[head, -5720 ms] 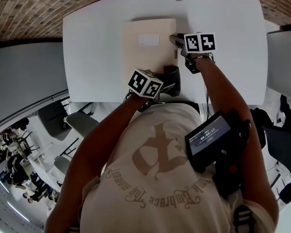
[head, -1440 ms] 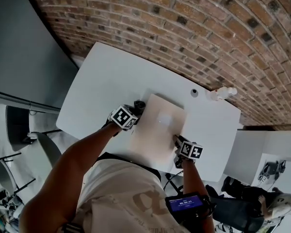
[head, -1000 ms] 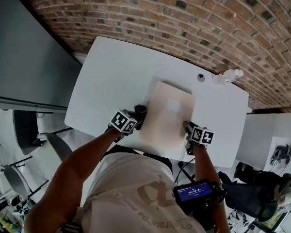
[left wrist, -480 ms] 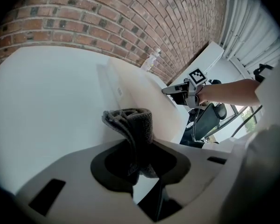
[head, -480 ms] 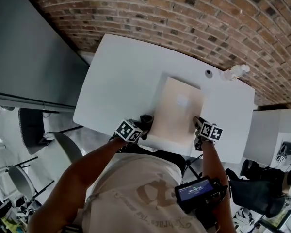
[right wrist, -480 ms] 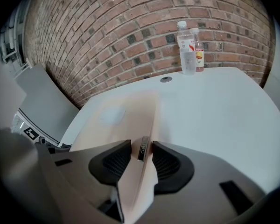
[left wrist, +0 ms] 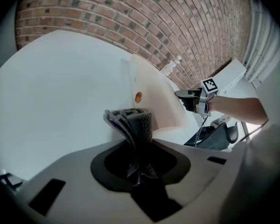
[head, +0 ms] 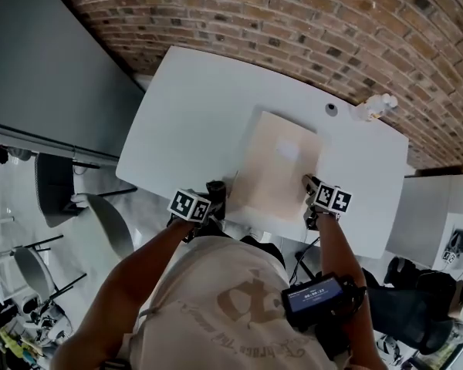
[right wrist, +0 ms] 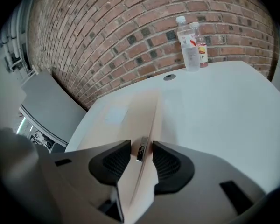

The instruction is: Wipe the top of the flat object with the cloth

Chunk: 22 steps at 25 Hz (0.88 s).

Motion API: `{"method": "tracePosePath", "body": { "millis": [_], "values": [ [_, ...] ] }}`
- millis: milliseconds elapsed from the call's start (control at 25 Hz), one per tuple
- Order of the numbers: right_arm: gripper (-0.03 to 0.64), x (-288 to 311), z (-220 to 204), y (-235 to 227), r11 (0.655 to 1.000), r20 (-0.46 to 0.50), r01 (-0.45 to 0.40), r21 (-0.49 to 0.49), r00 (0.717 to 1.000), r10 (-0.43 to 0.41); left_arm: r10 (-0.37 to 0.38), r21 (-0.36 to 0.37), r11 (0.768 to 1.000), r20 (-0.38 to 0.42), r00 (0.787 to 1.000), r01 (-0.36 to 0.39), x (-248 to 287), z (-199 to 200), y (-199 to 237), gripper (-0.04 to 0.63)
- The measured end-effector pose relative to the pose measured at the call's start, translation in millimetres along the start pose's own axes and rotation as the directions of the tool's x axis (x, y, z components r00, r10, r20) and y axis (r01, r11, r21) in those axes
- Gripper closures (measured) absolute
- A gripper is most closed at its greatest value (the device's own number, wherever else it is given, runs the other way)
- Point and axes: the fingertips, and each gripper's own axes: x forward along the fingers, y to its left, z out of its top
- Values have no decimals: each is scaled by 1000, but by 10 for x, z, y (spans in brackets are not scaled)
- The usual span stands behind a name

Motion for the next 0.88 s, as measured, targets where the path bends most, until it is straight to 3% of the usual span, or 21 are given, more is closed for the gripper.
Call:
{"method": "tracePosePath", "body": {
  "millis": [160,280,640,880],
  "values": [
    [457,-7,-35,-26,1000,12,-30,-8,999,30,69,-173,983,28,997,-63,-10,-211,-73,486],
    [454,-17,-20,-34,998,14,-57,-15,998,57,62,-289,956,66,996,-41,37,-277,-237,486],
    [451,15,-10,-9,993,28,-117,-28,993,118,78,-377,926,109,991,-32,284,-160,-535,483],
    [449,-16,-36,8,991,36,-134,-26,990,135,-8,-310,951,12,1000,12,525,-210,-1005,483]
  ]
}}
